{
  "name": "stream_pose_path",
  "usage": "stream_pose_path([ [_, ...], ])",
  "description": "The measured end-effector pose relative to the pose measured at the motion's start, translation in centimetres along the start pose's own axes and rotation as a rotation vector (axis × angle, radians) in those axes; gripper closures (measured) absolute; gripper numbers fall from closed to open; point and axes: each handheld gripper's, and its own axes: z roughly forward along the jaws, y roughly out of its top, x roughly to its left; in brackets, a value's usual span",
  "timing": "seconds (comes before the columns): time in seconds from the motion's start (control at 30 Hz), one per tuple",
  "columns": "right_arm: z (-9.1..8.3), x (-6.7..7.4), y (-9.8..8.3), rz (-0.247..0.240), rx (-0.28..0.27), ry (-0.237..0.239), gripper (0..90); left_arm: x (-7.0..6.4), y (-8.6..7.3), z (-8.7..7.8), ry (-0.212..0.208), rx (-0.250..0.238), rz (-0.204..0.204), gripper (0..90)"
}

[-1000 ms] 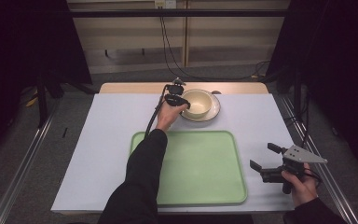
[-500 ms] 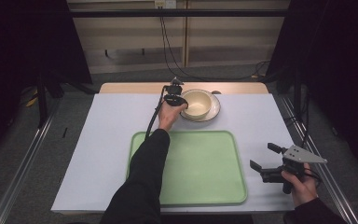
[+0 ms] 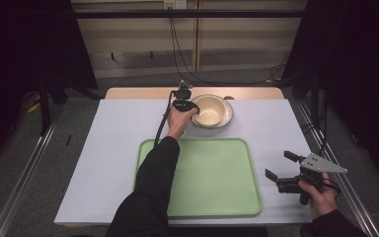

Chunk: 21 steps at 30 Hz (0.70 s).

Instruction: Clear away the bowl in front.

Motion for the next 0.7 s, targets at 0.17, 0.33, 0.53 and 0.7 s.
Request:
stream_pose_path([
  [0.17,0.0,0.0,0.0,-0.001,-0.003,0.001,1.2,-0.3,0.0,-0.4,-0.011,-0.026,-0.012,83.7],
  [0.33,-0.1,0.0,0.0,0.001,-0.009,0.001,1.2,-0.4,0.3,-1.3,-0.014,-0.038,-0.003,83.7],
  [0.53,-0.1,0.0,0.0,0.003,-0.009,0.001,1.2,0.0,0.4,-2.1,-0.025,-0.050,-0.001,83.7],
  [0.7,-0.1,0.0,0.0,0.004,-0.009,0.001,1.2,0.2,0.4,-2.8,-0.039,-0.041,0.015,83.7],
])
